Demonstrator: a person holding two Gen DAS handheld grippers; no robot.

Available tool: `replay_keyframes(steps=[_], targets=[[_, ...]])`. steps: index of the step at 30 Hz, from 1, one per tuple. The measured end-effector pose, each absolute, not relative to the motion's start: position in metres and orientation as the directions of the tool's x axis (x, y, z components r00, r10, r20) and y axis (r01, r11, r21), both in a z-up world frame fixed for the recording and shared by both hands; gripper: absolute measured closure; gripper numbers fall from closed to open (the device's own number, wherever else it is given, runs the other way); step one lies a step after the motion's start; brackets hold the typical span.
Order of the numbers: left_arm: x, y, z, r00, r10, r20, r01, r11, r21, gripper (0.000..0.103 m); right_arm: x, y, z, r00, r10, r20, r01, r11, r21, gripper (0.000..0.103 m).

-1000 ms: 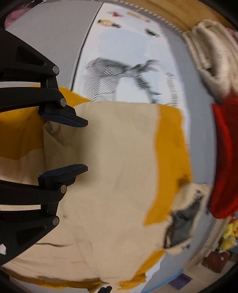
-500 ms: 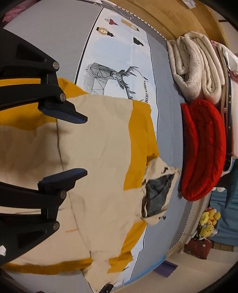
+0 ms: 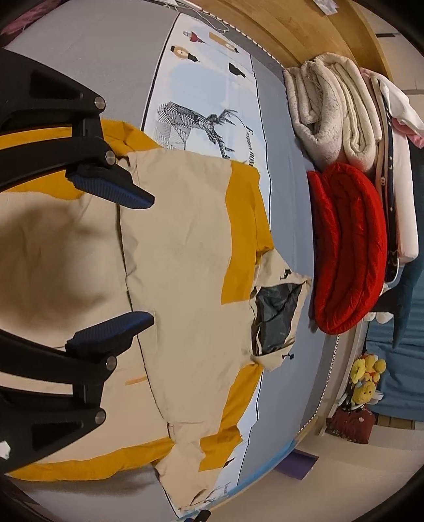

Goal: Fold large clothes

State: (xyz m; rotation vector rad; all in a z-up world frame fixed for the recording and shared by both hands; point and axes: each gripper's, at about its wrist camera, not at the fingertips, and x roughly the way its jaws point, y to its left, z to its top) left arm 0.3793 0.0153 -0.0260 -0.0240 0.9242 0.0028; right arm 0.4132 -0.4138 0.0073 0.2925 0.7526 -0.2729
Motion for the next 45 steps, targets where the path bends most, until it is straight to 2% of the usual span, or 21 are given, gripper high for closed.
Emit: replay_keyframes(steps=[8,9,11,14,19,27,36,39,40,41,43,45], targets=[[0.394,-0.002,-0.035,0.599,-0.022,-0.8,0.013,1.0,-0.018,0.041,0.414,-0.497,-0.016,0.66,-0.245,-0.71,0.465,0.876,0.13,0.033],[0.396,-0.004,-0.037,0.597,-0.024,-0.802,0.018,1.0,-0.016,0.041,0.414,-0.506,-0.019,0.655,-0.249,-0.713,0.477,0.868,0.136,0.035],[0.399,-0.007,-0.04,0.593,-0.029,-0.805,0.025,1.0,-0.017,0.041,0.413,-0.528,-0.025,0.654,-0.257,-0.712,0.497,0.855,0.148,0.044],[0.404,-0.009,-0.044,0.588,-0.034,-0.808,0.035,0.999,-0.017,0.041,0.41,-0.56,-0.032,0.656,-0.262,-0.708,0.528,0.829,0.183,0.051],[0.412,-0.013,-0.05,0.581,-0.047,-0.812,0.048,0.999,-0.023,0.041,0.401,-0.62,-0.053,0.638,-0.279,-0.718,0.624,0.734,0.27,0.051],[0.421,-0.015,-0.061,0.567,-0.054,-0.822,0.061,0.998,-0.023,0.041,0.397,-0.697,-0.104,0.642,-0.215,-0.736,0.694,0.572,0.438,0.051],[0.426,-0.016,-0.067,0.558,-0.054,-0.828,0.061,0.998,-0.024,0.041,0.414,-0.725,-0.162,0.648,-0.147,-0.747,0.711,0.47,0.524,0.051],[0.426,-0.02,-0.067,0.556,-0.061,-0.829,0.066,0.997,-0.029,0.041,0.414,-0.722,-0.17,0.671,-0.198,-0.714,0.711,0.443,0.546,0.054],[0.427,-0.021,-0.068,0.556,-0.065,-0.829,0.071,0.997,-0.031,0.041,0.414,-0.722,-0.171,0.679,-0.207,-0.704,0.71,0.429,0.558,0.062],[0.426,-0.023,-0.068,0.555,-0.069,-0.829,0.078,0.996,-0.031,0.041,0.415,-0.723,-0.176,0.693,-0.198,-0.694,0.702,0.407,0.585,0.079],[0.425,-0.024,-0.067,0.558,-0.071,-0.827,0.087,0.996,-0.027,0.041,0.413,-0.723,-0.184,0.704,-0.186,-0.686,0.698,0.364,0.617,0.092],[0.425,-0.021,-0.064,0.56,-0.072,-0.826,0.08,0.996,-0.032,0.041,0.414,-0.719,-0.183,0.706,-0.203,-0.678,0.697,0.373,0.613,0.096]])
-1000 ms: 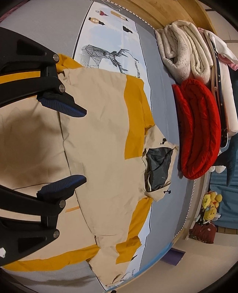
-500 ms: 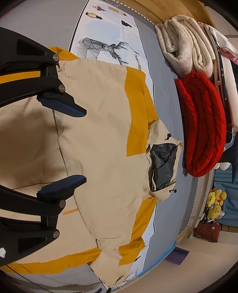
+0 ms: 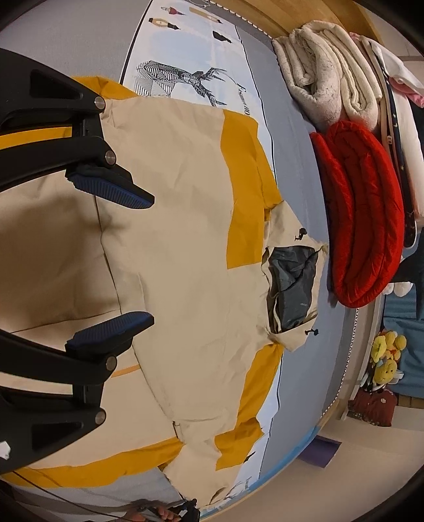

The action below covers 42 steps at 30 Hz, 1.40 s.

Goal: Fold large clothes

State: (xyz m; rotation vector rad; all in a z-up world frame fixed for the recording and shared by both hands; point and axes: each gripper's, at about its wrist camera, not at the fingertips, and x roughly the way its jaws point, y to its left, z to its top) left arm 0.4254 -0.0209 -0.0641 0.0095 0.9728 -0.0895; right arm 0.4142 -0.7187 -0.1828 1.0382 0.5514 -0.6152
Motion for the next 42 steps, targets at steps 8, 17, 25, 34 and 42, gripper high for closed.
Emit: replay_keyframes(steps=[8,17,25,34,42], targets=[[0.426,0.007,-0.04,0.595,-0.071,-0.801,0.024,0.997,-0.07,0.041,0.449,-0.646,-0.076,0.719,-0.347,-0.603,0.652,0.637,0.411,0.101],[0.426,0.063,-0.016,0.612,-0.06,-0.789,-0.072,0.989,-0.132,0.041,0.52,-0.386,0.05,0.836,0.013,-0.548,0.142,0.96,0.24,0.101],[0.427,0.103,-0.011,0.594,-0.065,-0.802,-0.145,0.972,-0.186,0.041,0.517,-0.189,0.023,0.61,0.403,-0.682,-0.227,0.914,0.338,0.099],[0.429,0.093,-0.013,0.582,-0.085,-0.809,-0.114,0.976,-0.184,0.041,0.461,-0.241,0.008,0.568,0.323,-0.757,-0.047,0.931,0.363,0.085],[0.428,0.042,-0.024,0.571,-0.173,-0.802,0.061,0.984,-0.169,0.06,0.443,-0.282,-0.035,0.542,0.38,-0.749,0.073,0.867,0.492,0.048]])
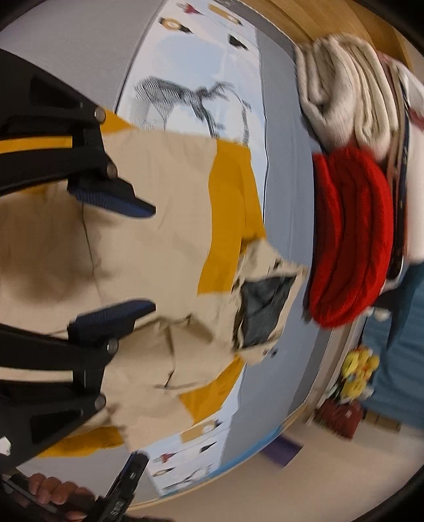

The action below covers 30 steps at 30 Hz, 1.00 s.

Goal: Fold large clothes

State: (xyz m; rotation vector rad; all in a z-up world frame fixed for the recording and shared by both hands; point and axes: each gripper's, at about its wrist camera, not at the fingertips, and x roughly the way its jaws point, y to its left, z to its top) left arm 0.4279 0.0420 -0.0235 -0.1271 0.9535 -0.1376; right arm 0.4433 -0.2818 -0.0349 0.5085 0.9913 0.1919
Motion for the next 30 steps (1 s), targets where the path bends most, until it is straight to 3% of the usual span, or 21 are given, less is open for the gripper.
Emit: replay_keyframes(steps=[5,10,12,13,15,17,19,23,26,30], targets=[[0.425,-0.009,-0.028,0.568,-0.245,-0.785,0.212,0.966,-0.149,0.059,0.441,-0.288,-0.079,0.48,0.446,-0.756,0.237,0.764,0.601,0.048],[0.424,-0.065,-0.045,0.53,-0.274,-0.802,0.332,0.938,-0.1,0.034,0.441,-0.298,-0.114,0.43,0.415,-0.802,0.376,0.725,0.577,0.048],[0.425,-0.082,-0.058,0.515,-0.233,-0.825,0.35,0.936,-0.046,0.031,0.443,-0.305,-0.124,0.423,0.391,-0.817,0.416,0.717,0.559,0.048],[0.426,-0.087,-0.063,0.514,-0.209,-0.832,0.353,0.935,-0.016,0.029,0.445,-0.307,-0.128,0.422,0.388,-0.82,0.425,0.714,0.556,0.051],[0.428,-0.1,-0.081,0.511,-0.116,-0.852,0.351,0.933,0.084,0.026,0.451,-0.308,-0.133,0.418,0.382,-0.824,0.436,0.712,0.551,0.066],[0.43,-0.105,-0.095,0.513,-0.042,-0.857,0.335,0.929,0.155,0.026,0.454,-0.308,-0.135,0.418,0.392,-0.82,0.44,0.702,0.56,0.087],[0.432,-0.108,-0.105,0.519,0.006,-0.855,0.322,0.925,0.202,0.025,0.456,-0.307,-0.136,0.425,0.402,-0.811,0.437,0.694,0.573,0.094],[0.433,-0.118,-0.121,0.537,0.096,-0.838,0.316,0.898,0.305,0.024,0.458,-0.306,-0.136,0.438,0.401,-0.804,0.44,0.684,0.581,0.1],[0.44,-0.106,-0.119,0.572,0.152,-0.806,0.226,0.915,0.333,0.022,0.458,-0.308,-0.136,0.438,0.39,-0.81,0.45,0.685,0.573,0.101],[0.454,-0.049,-0.096,0.579,0.114,-0.807,0.041,0.985,0.168,0.021,0.457,-0.318,-0.146,0.424,0.373,-0.825,0.495,0.668,0.556,0.101]])
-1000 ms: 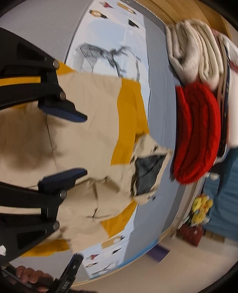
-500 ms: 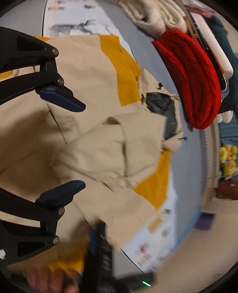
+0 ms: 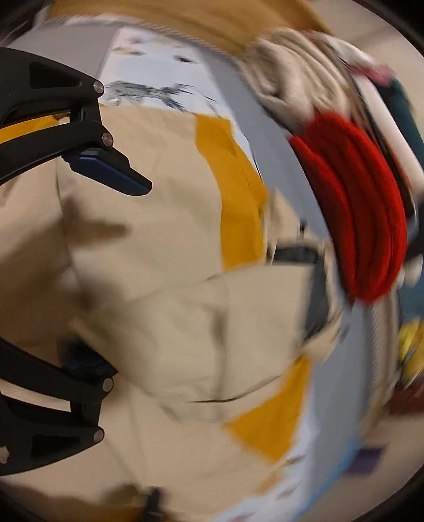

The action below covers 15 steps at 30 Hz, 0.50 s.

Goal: Fold large clothes

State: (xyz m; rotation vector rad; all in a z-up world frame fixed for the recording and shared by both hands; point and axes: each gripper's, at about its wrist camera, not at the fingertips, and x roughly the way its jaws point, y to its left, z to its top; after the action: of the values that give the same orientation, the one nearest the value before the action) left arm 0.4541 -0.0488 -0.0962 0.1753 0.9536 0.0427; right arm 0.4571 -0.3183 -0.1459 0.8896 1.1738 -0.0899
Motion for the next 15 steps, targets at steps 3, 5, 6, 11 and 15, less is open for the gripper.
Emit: replay_keyframes(steps=[3,5,6,11,15], targets=[[0.461,-0.004,-0.087,0.552,0.008,-0.834,-0.052,0.998,-0.026,0.02,0.461,-0.32,-0.151,0.427,0.392,-0.815,0.495,0.653,0.574,0.102],[0.462,0.014,-0.086,0.534,-0.027,-0.845,-0.099,0.991,-0.095,0.02,0.464,-0.316,-0.148,0.432,0.402,-0.808,0.476,0.659,0.582,0.102],[0.462,0.025,-0.087,0.525,-0.045,-0.85,-0.124,0.984,-0.128,0.02,0.465,-0.313,-0.145,0.435,0.395,-0.809,0.466,0.67,0.578,0.102],[0.457,0.07,-0.072,0.552,-0.023,-0.834,-0.253,0.948,-0.193,0.026,0.464,-0.326,-0.155,0.414,0.34,-0.845,0.532,0.663,0.527,0.102],[0.462,0.089,-0.075,0.527,-0.075,-0.847,-0.228,0.947,-0.226,0.033,0.472,-0.307,-0.14,0.42,0.344,-0.84,0.443,0.73,0.52,0.099]])
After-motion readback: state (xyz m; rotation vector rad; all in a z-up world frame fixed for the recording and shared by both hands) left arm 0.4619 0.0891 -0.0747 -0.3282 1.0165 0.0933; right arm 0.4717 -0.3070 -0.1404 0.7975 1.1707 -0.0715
